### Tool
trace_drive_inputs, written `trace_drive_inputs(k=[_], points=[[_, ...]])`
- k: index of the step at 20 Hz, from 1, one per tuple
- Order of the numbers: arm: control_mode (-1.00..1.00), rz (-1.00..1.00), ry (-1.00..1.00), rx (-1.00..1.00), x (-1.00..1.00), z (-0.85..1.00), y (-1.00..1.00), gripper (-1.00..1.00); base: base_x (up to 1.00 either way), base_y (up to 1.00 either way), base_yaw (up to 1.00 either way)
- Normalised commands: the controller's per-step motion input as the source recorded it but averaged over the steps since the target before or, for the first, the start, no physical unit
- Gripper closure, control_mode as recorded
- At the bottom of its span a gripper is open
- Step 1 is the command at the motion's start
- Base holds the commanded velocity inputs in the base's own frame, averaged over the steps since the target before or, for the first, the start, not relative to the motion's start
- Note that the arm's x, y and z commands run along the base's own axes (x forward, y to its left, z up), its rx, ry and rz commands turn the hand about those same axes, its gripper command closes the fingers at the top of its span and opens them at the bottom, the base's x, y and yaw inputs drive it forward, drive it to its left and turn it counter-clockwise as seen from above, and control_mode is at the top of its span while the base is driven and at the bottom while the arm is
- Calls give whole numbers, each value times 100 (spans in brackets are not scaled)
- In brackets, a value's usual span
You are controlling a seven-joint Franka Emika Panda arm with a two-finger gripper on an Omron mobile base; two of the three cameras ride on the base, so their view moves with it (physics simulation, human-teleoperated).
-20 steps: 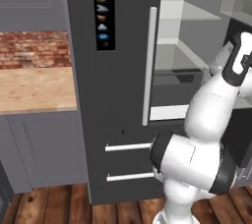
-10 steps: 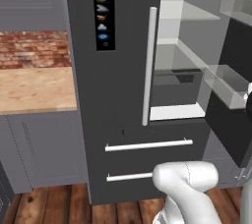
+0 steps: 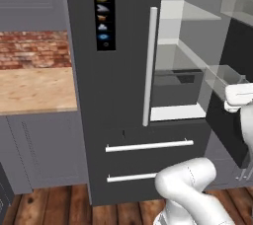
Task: Take the donut and cupcake from the fridge and place them on the empty tray on the dining counter.
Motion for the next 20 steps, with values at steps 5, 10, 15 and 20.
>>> trace_drive_inputs(k=[5, 10, 15, 20], points=[[-100, 7, 35, -11, 27, 49, 100, -100, 0, 0, 0], [-100, 4, 40, -1, 52, 30, 100, -100, 0, 0, 0], [-100, 3, 27, 8, 75, 2, 100, -100, 0, 0, 0], [-100, 0, 11, 25, 84, -4, 78, -100, 0, 0, 0]])
